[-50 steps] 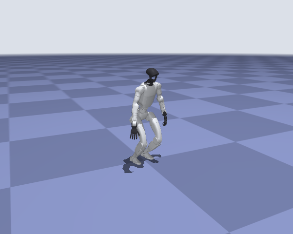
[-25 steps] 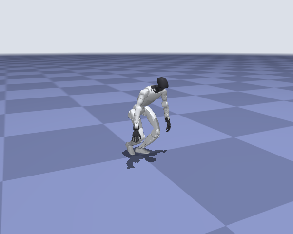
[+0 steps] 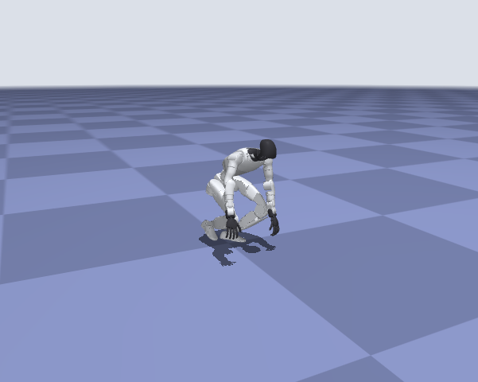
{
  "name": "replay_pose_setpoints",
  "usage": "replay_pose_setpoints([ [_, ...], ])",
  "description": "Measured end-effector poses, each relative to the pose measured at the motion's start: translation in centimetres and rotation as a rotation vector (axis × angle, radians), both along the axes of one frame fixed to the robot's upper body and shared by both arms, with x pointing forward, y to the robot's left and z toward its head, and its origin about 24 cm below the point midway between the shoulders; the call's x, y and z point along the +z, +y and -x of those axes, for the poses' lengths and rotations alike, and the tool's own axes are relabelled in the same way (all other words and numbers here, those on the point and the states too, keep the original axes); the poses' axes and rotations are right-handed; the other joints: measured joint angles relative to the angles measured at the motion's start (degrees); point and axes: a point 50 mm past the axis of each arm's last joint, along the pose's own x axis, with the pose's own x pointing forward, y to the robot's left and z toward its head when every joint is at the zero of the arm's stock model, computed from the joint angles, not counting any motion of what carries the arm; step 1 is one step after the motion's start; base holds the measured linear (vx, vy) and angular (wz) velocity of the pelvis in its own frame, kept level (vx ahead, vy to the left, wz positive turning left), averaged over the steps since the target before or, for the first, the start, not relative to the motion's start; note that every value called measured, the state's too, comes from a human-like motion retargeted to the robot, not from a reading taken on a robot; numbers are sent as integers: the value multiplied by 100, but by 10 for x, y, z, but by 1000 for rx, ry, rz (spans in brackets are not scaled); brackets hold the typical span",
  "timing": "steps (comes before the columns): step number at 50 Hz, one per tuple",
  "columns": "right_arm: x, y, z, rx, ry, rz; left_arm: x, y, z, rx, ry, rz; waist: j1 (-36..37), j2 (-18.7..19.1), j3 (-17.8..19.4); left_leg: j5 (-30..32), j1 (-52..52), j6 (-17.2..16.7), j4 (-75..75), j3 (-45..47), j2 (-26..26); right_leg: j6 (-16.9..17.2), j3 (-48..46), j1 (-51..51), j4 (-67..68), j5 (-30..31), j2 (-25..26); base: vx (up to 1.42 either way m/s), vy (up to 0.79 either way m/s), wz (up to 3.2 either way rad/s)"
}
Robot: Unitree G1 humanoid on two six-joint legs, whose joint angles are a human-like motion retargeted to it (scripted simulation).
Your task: Sport exercise
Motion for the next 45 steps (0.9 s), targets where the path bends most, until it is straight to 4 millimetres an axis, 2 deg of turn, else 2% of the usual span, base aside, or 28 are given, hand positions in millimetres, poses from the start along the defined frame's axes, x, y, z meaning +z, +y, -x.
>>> replay_pose_setpoints([
  [2, -13, 15, -1, 19, 10, 7, -5, -14, 0, -23, -10, -13, -162, -69, 0, 0, 0, 0, 43, 81, 50, -2, 14, 0, 77, 0, 48, -4, -4, 38],
  [5, -26, 30, 0, 43, 20, 31, -7, -24, 0, -35, -28, -28, -310, -256, 0, 0, 0, 0, 213, 135, 220, 51, 77, 0, 292, 0, 246, -3, -8, 24],
  [7, -38, 47, 1, 72, 25, 34, -11, -28, 2, -39, -38, -43, -415, -443, 0, 0, 0, 0, 311, 180, 389, 75, 80, 0, 415, 0, 409, 0, -12, 10],
  [10, -52, 68, 4, 113, 25, 37, -16, -30, 3, -37, -55, -68, -573, -776, 0, 0, 0, 0, 552, 254, 706, 119, 50, 0, 714, 0, 608, 3, -17, 15],
  [16, -71, 108, 12, 187, -3, 16, -18, -26, 5, -26, -98, -157, -971, -1611, 0, 0, 0, 0, 992, 417, 1180, 159, -60, 0, 1424, 0, 697, 8, -22, 42],
  [20, -78, 129, 18, 216, -33, -3, -15, -23, 5, -21, -140, -231, -1213, -2155, 0, 0, 0, 0, 1112, 564, 1318, 139, -154, 0, 1753, 0, 570, 11, -22, 71],
  [25, -87, 146, 26, 234, -52, -21, -4, -21, 3, -21, -197, -307, -1572, -2709, 0, 0, 0, 0, 942, 848, 1157, 44, -227, 0, 1942, 0, 156, 11, -18, 118],
  [28, -92, 155, 30, 248, -45, -35, 3, -22, 1, -20, -219, -318, -1801, -2933, 0, 0, 0, 0, 709, 1044, 931, -9, -250, 0, 1943, 0, -129, 9, -13, 148],
  [30, -94, 159, 31, 257, -39, -50, 7, -26, 0, -22, -226, -297, -1940, -2949, 0, 0, 0, 0, 499, 1194, 730, -7, -261, 0, 1915, 0, -296, 7, -7, 156],
  [34, -78, 179, 30, 302, -70, -138, 13, -17, -1, 23, -216, -224, -1998, -2949, 0, 0, 0, -110, 261, 1365, 585, -62, -340, 0, 1809, 0, -421, 8, -4, 114],
  [37, -56, 190, 26, 318, -108, -242, 24, 3, -2, 92, -221, -142, -1738, -2949, 0, 0, 0, -390, 363, 1341, 897, -193, -544, 0, 1729, 0, -269, 10, -6, 13],
  [40, -35, 190, 20, 295, -138, -369, 38, 23, -2, 159, -237, -16, -1336, -2949, 0, 0, 0, -595, 638, 1291, 1335, -313, -723, 0, 1736, 0, -19, 5, -2, -36],
  [45, -5, 184, 10, 220, -167, -662, 49, 54, 2, 237, -264, 260, -611, -2949, 0, 0, 0, -1041, 1032, 1236, 1818, -392, -855, 0, 1813, 0, 398, 1, -1, -33],
])
